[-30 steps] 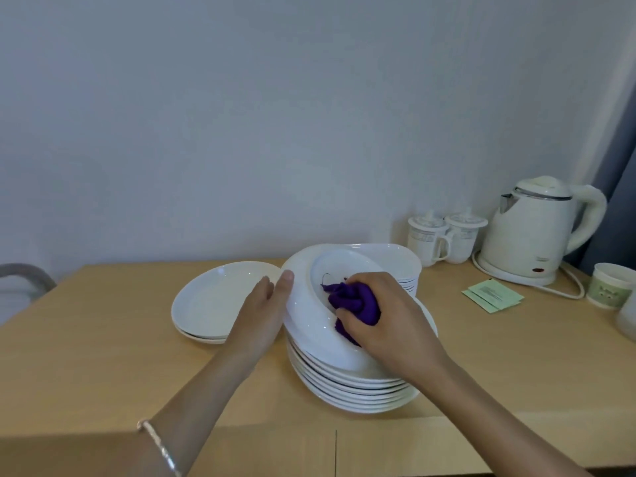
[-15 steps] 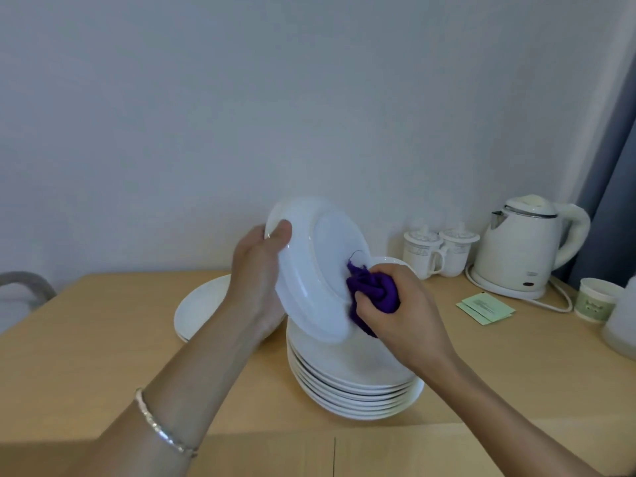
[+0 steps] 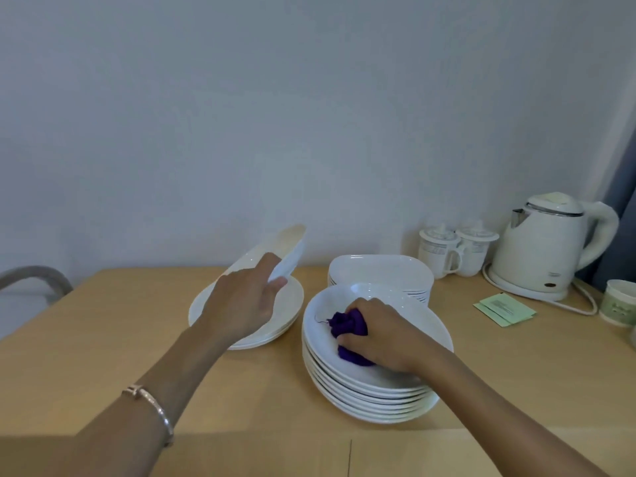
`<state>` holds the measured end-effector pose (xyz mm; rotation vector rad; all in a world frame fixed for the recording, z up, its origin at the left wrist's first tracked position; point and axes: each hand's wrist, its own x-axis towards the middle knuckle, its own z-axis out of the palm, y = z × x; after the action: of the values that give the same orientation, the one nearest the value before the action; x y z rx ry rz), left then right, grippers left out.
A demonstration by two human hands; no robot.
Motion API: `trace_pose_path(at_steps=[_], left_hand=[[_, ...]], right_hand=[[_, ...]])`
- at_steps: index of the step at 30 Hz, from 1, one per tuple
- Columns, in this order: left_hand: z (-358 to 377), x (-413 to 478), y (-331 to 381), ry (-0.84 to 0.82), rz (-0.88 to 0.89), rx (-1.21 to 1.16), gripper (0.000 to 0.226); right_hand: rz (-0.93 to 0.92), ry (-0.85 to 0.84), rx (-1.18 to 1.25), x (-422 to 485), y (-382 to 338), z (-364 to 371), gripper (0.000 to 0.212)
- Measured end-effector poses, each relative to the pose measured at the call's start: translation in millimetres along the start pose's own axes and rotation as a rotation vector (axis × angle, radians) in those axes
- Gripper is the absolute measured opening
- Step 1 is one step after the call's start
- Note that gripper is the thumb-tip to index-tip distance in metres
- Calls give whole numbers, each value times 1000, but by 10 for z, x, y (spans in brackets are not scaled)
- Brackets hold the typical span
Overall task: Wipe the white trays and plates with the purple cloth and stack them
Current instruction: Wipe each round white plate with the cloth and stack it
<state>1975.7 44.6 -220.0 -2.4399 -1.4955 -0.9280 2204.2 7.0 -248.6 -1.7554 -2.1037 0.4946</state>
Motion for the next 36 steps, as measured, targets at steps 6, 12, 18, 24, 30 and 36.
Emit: trace_pose_path(at_steps=[6, 12, 18, 24, 30, 36], left_hand=[[330, -141, -216, -203, 76, 326, 21], [569, -264, -476, -115, 145, 263, 8], [586, -319, -543, -236, 89, 194, 55], [542, -275, -446, -386, 3, 204, 45], [603, -334, -406, -416, -7, 141, 61], [689, -348, -414, -395, 30, 113, 95]], right_hand=[[52, -136, -123, 88, -84, -115, 38], [45, -94, -98, 62, -65, -80, 41], [40, -82, -72, 77, -24, -48, 40], [26, -59, -60, 78, 8, -26, 37], [14, -43, -34, 70, 41, 4, 37], [-74, -98, 142, -104, 59, -86, 48]])
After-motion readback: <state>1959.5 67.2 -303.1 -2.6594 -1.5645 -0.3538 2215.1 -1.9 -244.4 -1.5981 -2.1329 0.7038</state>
